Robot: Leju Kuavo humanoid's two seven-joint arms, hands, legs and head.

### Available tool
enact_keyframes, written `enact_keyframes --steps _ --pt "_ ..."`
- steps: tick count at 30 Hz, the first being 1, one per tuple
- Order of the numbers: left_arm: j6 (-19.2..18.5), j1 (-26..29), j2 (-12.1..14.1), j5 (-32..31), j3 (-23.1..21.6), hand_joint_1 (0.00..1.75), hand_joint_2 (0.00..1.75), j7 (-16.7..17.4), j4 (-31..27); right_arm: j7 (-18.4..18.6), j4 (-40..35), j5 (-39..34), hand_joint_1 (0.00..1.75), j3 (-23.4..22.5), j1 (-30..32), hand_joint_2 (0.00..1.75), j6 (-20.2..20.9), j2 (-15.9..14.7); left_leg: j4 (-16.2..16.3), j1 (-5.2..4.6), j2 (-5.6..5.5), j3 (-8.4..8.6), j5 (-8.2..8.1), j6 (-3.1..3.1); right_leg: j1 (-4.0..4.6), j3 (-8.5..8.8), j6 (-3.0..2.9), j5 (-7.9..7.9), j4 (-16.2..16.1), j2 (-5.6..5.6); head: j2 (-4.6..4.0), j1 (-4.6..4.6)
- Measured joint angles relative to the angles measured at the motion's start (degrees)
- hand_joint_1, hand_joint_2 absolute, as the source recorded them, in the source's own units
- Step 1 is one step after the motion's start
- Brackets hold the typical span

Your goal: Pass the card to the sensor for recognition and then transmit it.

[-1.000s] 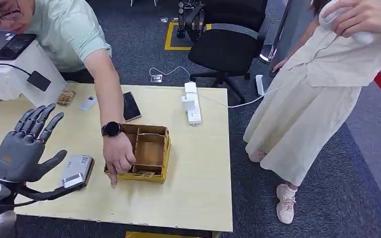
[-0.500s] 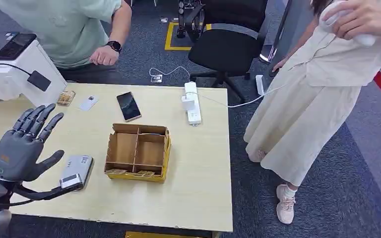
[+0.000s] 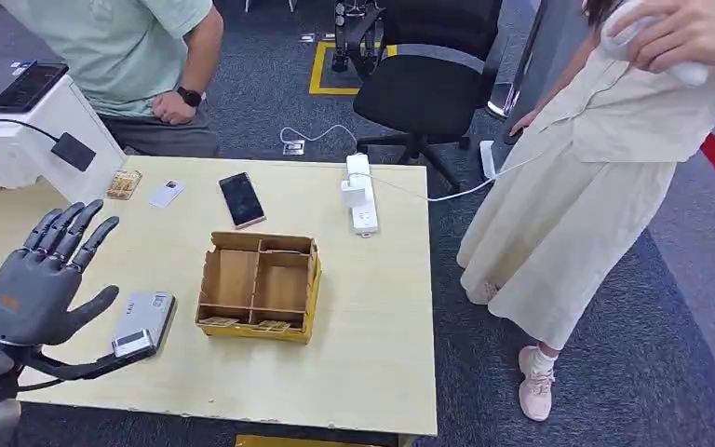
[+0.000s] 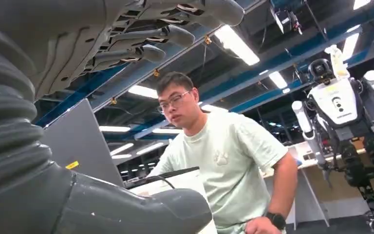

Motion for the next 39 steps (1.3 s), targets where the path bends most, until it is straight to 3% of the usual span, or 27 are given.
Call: enact_keyframes --steps 17,39 --pt "-0.98 0.69 0.07 -1.24 0.13 0.00 1.75 -2.21 0.02 -0.26 0.00 0.65 0.00 -0.20 0.00 0.00 -0.15 0.02 0.00 0.00 0.00 0.01 0.00 0.00 0.00 -0.01 0.00 0.00 -0.01 0.00 0.00 0.02" --pt "-0.59 -0.95 0.17 -2.38 -1.77 0.00 1.75 -1.92 0.87 -0.85 -0.13 1.36 0.00 -0.20 -0.23 0.00 -0.50 0.02 0.00 0.00 0.00 0.00 0.00 0.00 0.00 -0.01 0.00 0.00 -0.01 0.01 0.00 0.02"
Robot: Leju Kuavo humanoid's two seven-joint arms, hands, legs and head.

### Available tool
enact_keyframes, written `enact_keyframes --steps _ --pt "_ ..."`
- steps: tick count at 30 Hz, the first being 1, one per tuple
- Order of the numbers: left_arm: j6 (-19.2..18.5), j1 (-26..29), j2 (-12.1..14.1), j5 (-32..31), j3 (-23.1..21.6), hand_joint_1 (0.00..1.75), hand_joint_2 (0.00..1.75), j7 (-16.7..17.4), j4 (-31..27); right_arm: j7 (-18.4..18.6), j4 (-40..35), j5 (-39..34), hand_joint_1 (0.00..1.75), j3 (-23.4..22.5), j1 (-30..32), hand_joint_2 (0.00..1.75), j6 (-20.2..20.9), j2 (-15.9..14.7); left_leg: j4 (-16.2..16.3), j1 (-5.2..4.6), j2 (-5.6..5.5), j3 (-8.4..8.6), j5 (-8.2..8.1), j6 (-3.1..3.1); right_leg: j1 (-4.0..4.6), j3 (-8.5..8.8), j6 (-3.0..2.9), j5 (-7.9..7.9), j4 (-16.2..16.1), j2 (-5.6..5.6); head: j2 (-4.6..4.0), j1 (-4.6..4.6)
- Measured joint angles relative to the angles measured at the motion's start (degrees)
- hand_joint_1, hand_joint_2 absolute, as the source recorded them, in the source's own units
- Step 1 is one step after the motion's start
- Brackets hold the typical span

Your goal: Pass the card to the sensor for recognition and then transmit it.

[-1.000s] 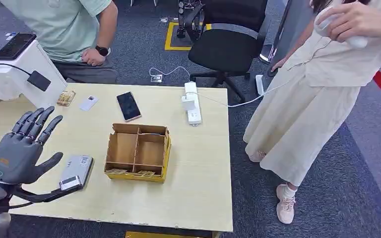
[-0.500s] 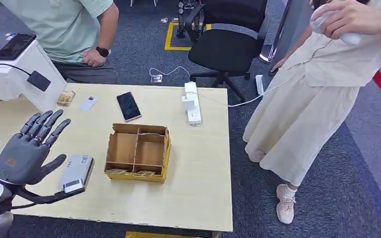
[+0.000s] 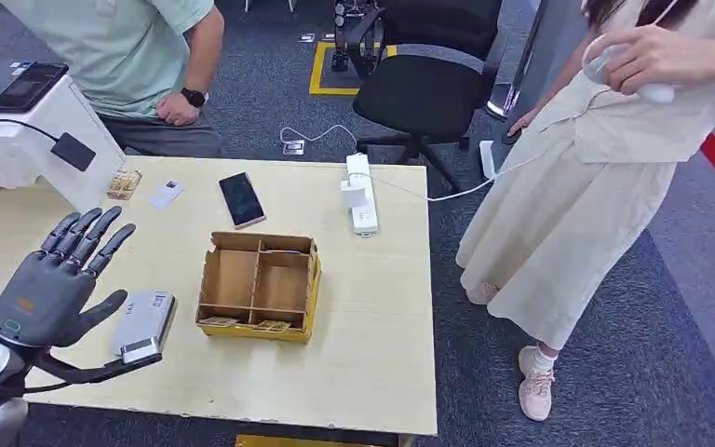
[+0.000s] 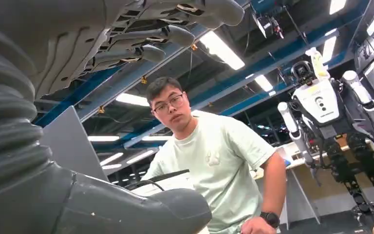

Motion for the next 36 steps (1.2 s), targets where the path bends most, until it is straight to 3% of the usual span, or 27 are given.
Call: enact_keyframes --steps 15,20,28,36 --pt "-1.00 0.71 -0.11 -0.67 -0.74 0.00 1.75 -0.11 0.04 0.02 0.00 0.09 0.00 -0.04 -0.02 0.00 -0.02 0.00 0.00 0.00 -0.01 0.00 0.00 0.00 0.00 0.00 0.00 0.00 -0.01 -0.01 0.00 0.00" --pt "-3.02 0.63 -0.11 -3.13 -4.02 0.00 1.75 -0.11 1.90 0.35 0.00 0.61 0.00 -0.02 -0.09 0.00 -0.02 0.00 0.00 -0.01 0.00 0.01 0.00 0.00 0.00 0.00 0.00 0.00 -0.01 0.00 0.00 0.00" --pt "-2.71 -0.02 -1.14 -5.05 -11.00 0.00 1.75 0.24 7.28 1.07 0.00 1.38 0.00 -0.04 -0.36 0.00 -0.13 0.00 0.00 -0.01 0.01 0.00 0.00 0.00 0.00 -0.01 0.00 0.00 -0.01 0.01 0.00 -0.02" --pt "-2.67 -0.75 -2.58 -4.83 -14.36 0.00 1.75 0.87 10.54 1.22 0.00 1.83 0.00 -0.02 -0.74 0.00 -0.15 0.00 0.00 -0.01 0.00 0.00 0.00 0.00 -0.01 -0.01 0.00 0.00 -0.02 0.00 0.00 -0.02"
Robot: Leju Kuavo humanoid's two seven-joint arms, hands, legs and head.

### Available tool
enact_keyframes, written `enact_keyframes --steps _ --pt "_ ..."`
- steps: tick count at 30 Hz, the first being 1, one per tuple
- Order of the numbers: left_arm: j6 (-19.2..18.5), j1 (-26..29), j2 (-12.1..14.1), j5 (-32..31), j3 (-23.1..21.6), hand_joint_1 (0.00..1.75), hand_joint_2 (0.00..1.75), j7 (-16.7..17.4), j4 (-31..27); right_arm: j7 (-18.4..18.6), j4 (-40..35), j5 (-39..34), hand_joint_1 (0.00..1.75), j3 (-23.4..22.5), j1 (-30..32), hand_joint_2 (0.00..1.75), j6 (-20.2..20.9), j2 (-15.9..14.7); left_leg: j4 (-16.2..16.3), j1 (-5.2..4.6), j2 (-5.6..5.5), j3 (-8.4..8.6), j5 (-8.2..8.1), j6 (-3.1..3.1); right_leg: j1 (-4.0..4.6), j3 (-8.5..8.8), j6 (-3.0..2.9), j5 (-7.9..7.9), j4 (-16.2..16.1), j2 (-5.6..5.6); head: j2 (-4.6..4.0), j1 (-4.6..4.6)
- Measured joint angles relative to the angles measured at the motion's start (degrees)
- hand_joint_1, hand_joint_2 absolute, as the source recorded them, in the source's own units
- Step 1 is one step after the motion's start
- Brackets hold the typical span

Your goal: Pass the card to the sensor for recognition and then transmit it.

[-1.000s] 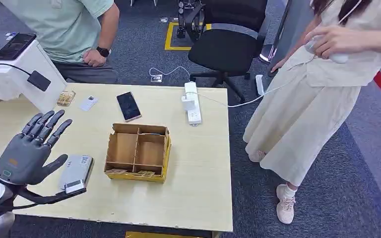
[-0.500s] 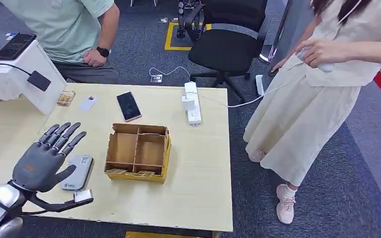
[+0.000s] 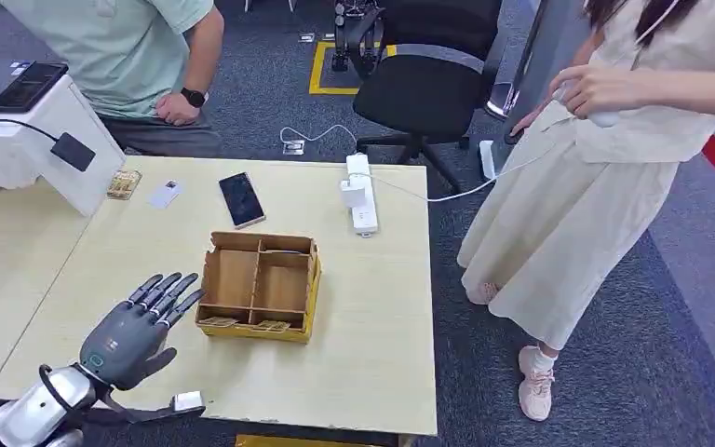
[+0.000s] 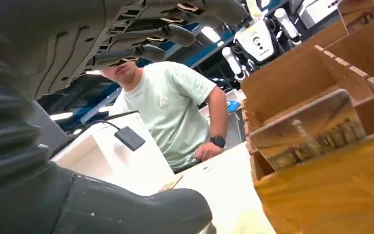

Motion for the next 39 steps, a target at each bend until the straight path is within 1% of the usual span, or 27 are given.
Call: enact_keyframes --steps 4,8,12,16,19,24,27,30,39 --pt "-0.31 -0.56 -0.46 0.29 -1.10 0.00 1.75 0.00 1.11 0.22 0.00 0.18 0.00 0.00 -0.11 0.00 -0.02 0.00 0.00 0.00 0.00 0.01 0.00 0.00 0.00 0.00 0.00 0.00 0.00 0.00 0.00 0.00" --pt "-1.49 -1.77 -1.18 2.38 -2.27 0.00 1.75 -0.02 1.70 0.37 0.02 0.22 0.00 0.00 -0.16 0.00 -0.22 0.00 0.00 0.00 -0.01 0.00 0.00 0.00 0.00 0.01 0.00 0.00 0.00 -0.01 0.00 0.02" --pt "-1.84 -2.62 -1.84 3.06 -2.76 0.00 1.75 -0.02 1.94 0.39 0.02 0.22 0.00 0.00 -0.15 0.00 -0.28 0.00 0.00 0.00 0.00 0.01 0.00 0.00 0.00 0.00 0.00 0.00 0.00 0.00 0.00 0.00" --pt "-4.81 -4.28 -2.43 4.68 -4.02 0.00 1.75 -0.02 2.16 0.39 0.02 0.22 0.00 0.00 -0.22 0.00 -0.31 0.00 0.00 0.00 -0.02 0.00 0.00 0.00 0.00 0.00 0.00 0.00 0.00 -0.02 0.00 0.00" --pt "-5.66 -6.13 -3.02 5.33 -5.49 0.00 1.75 -0.02 2.71 0.48 0.02 0.42 0.00 0.00 -0.33 0.00 -0.37 0.00 0.00 0.00 -0.01 0.00 0.00 0.00 0.00 0.01 0.00 0.01 0.00 -0.02 0.00 0.02" --pt "-8.00 -9.10 -3.82 9.25 -7.45 0.00 1.75 0.00 4.26 0.83 0.02 0.74 0.00 0.11 -0.47 0.00 -1.00 0.04 0.01 0.00 -0.01 0.01 0.01 0.00 0.00 0.00 0.00 0.01 0.00 -0.01 0.00 0.00" --pt "-8.72 -11.12 -4.07 11.00 -8.40 0.00 1.75 -0.13 5.22 0.85 0.02 1.18 0.00 0.20 -0.64 0.00 -1.16 0.11 0.01 0.00 -0.01 0.01 0.01 0.00 0.00 0.00 0.00 0.01 0.00 0.00 0.00 0.00" --pt "-9.31 -13.10 -4.20 10.99 -9.40 0.00 1.75 -0.13 6.40 0.90 0.09 1.42 0.00 0.28 -0.82 0.00 -1.22 0.20 0.01 0.00 -0.02 0.01 0.01 0.00 0.00 0.00 0.00 0.01 0.01 -0.02 0.00 0.02" --pt "-9.77 -16.61 -4.68 10.67 -12.09 0.00 1.75 0.07 9.49 1.01 0.24 1.82 0.00 1.09 -1.09 0.00 -1.38 0.42 0.01 0.00 -0.01 0.00 0.00 0.00 0.00 0.00 0.00 0.01 0.01 0.00 0.00 0.02"
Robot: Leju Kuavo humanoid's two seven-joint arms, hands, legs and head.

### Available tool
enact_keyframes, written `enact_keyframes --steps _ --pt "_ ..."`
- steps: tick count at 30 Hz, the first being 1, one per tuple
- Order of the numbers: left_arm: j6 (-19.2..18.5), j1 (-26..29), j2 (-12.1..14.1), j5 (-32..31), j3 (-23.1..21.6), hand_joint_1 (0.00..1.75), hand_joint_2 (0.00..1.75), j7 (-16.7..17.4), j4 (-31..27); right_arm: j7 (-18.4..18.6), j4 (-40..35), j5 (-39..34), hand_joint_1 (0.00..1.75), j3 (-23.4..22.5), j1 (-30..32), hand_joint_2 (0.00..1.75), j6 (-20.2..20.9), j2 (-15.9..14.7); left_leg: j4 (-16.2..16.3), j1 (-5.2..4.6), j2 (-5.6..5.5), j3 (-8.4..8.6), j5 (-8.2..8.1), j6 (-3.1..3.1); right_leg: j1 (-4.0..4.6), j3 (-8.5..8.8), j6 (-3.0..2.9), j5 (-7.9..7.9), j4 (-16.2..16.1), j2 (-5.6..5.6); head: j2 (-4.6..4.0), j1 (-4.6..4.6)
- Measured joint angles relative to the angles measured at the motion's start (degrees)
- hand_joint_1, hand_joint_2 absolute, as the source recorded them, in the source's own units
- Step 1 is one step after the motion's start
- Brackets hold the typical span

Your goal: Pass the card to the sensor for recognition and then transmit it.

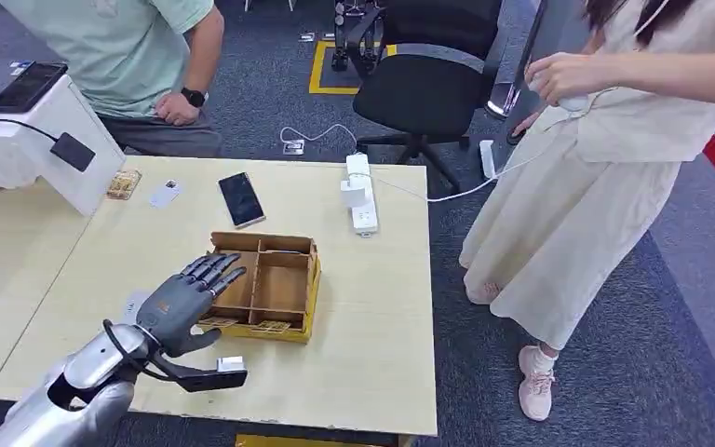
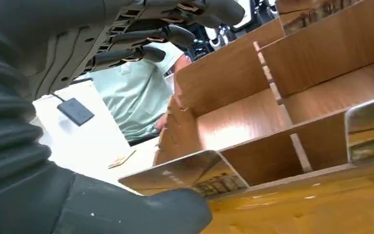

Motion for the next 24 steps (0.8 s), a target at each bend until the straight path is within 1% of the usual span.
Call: enact_keyframes --steps 3,7,14,15,16,17,19,20,21,22,23,24 --pt "0.00 -0.01 0.68 1.05 -0.48 0.00 1.75 0.08 0.59 0.00 0.11 -0.09 0.00 0.13 0.00 0.00 -0.26 0.04 0.00 0.00 0.01 0.00 0.00 0.00 0.00 -0.01 0.00 0.00 0.00 0.05 0.02 0.00" --pt "0.33 1.21 2.60 2.25 -0.57 0.00 1.75 0.96 0.59 -0.02 0.24 -0.52 0.00 0.13 0.02 0.00 -0.57 0.04 0.00 0.00 0.02 0.01 0.00 0.00 0.00 -0.01 0.00 0.00 0.00 0.04 0.00 -0.02" --pt "0.26 4.09 5.72 3.50 -0.57 0.02 1.75 1.07 -0.07 -0.20 0.26 -0.72 0.00 0.13 0.05 0.00 -0.70 0.02 -0.01 0.01 0.02 -0.01 0.00 0.00 0.01 -0.02 0.00 -0.01 0.01 0.03 0.00 0.00" --pt "0.26 4.47 6.12 3.58 -0.57 0.35 1.75 1.07 -0.18 -0.20 0.26 -0.76 0.00 0.13 0.04 0.00 -0.70 0.02 -0.01 0.01 0.01 -0.01 0.00 0.00 0.00 -0.01 0.00 -0.01 0.01 0.02 0.00 0.00" --pt "0.28 4.93 6.38 3.69 -0.54 0.54 1.75 1.09 -0.44 -0.22 0.26 -0.83 0.00 0.13 0.03 0.00 -0.70 0.02 -0.01 0.01 0.01 -0.01 0.00 0.00 0.00 -0.01 0.00 -0.01 0.01 0.01 0.00 0.00" --pt "0.31 5.38 6.69 3.76 -0.41 0.54 1.75 1.09 -0.68 -0.24 0.26 -0.94 0.00 0.13 0.03 0.00 -0.70 0.02 -0.01 0.01 0.01 -0.01 0.00 0.00 0.00 -0.01 0.00 0.00 0.01 0.02 0.00 0.00" --pt "0.31 6.32 7.04 3.76 -0.13 0.37 1.75 1.09 -1.29 -0.26 0.26 -1.11 0.00 0.13 0.06 0.00 -0.72 0.02 -0.01 0.01 0.01 -0.01 0.00 0.00 0.00 0.00 0.00 0.00 0.01 0.02 0.00 -0.02" --pt "0.31 6.71 7.32 3.76 -0.06 0.44 1.75 1.09 -1.64 -0.26 0.26 -1.11 0.00 0.13 0.06 0.00 -0.79 0.02 -0.01 0.01 0.02 -0.01 0.00 0.00 0.00 0.00 0.00 0.00 0.01 0.02 0.00 0.02" --pt "0.31 7.14 7.67 3.78 -0.02 0.75 1.75 1.09 -1.99 -0.26 0.26 -1.09 0.00 0.13 0.06 0.00 -0.81 0.02 -0.01 0.00 0.02 -0.01 0.00 0.00 0.00 0.00 0.00 0.00 0.01 0.02 0.00 -0.02" --pt "0.31 7.51 7.87 3.82 0.11 1.17 1.75 1.09 -2.30 -0.26 0.26 -1.09 0.00 0.13 0.07 0.00 -0.81 0.02 -0.01 0.00 0.01 -0.01 0.00 0.00 0.00 0.00 0.00 0.00 0.00 0.02 0.00 0.00" --pt "0.39 7.77 8.11 3.93 0.24 1.31 1.75 1.07 -2.65 -0.24 0.26 -1.09 0.00 0.13 0.07 0.00 -0.81 0.02 -0.01 0.01 0.01 -0.01 0.00 0.00 0.00 0.00 0.00 0.00 0.00 0.02 0.00 -0.02" --pt "0.46 8.04 8.28 3.96 0.46 1.54 1.75 1.07 -3.04 -0.24 0.26 -1.11 0.00 0.13 0.07 0.00 -0.83 0.02 -0.01 0.00 0.01 0.00 0.00 0.00 0.00 0.00 0.00 0.00 0.00 0.01 0.00 0.02"
